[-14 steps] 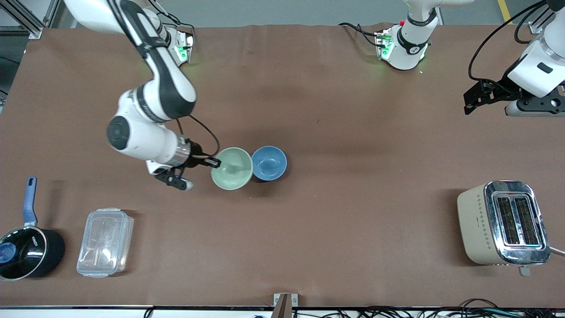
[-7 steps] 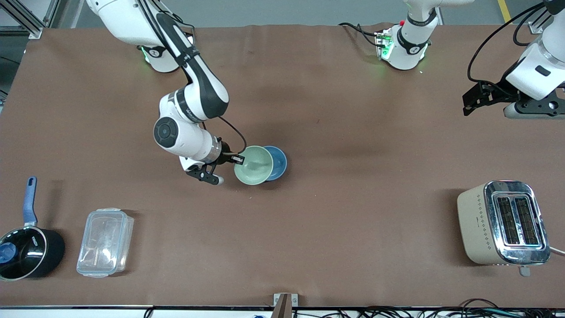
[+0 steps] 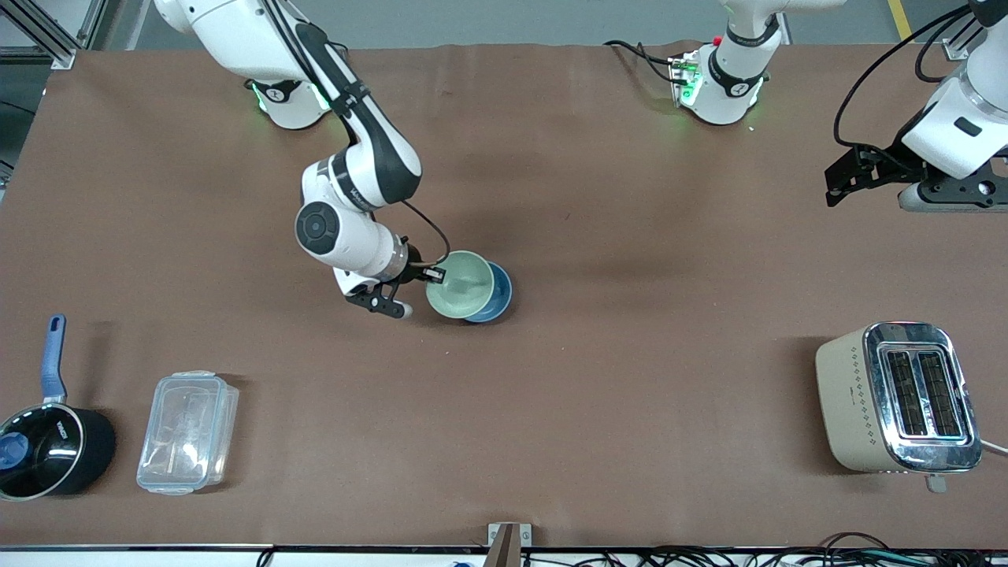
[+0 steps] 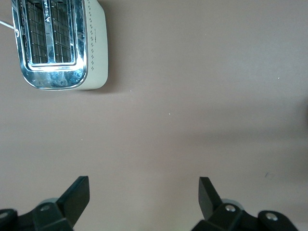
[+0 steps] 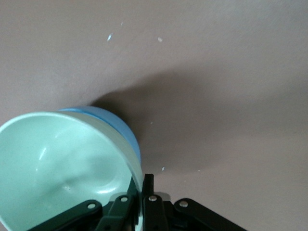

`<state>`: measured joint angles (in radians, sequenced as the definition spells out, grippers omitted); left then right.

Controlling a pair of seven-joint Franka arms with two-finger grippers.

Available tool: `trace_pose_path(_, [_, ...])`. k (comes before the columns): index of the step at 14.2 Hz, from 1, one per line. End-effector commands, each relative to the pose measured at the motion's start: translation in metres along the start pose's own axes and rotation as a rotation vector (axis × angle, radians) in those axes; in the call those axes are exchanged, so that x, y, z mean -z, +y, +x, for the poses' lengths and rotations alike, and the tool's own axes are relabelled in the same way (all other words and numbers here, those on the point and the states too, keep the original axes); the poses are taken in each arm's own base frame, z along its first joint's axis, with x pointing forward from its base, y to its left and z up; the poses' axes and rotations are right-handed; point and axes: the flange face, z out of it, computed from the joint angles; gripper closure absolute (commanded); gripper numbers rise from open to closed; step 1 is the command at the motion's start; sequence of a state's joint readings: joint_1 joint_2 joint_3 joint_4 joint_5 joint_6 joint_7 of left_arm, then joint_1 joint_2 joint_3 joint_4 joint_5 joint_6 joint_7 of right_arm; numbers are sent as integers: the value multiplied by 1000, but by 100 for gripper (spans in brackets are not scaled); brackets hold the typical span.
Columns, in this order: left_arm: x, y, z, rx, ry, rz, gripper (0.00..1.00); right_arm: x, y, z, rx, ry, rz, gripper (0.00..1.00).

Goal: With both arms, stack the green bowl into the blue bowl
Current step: 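Lower the green bowl into the blue bowl and open the right gripper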

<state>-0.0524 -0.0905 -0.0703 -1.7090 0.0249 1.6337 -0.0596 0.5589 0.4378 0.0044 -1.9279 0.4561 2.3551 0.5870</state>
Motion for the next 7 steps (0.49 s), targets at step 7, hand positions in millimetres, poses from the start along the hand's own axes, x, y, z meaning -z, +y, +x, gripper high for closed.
trace_pose_path(7, [0,4,4,-19,2,-20,0,-4,-9,-17,-10,46,32,100])
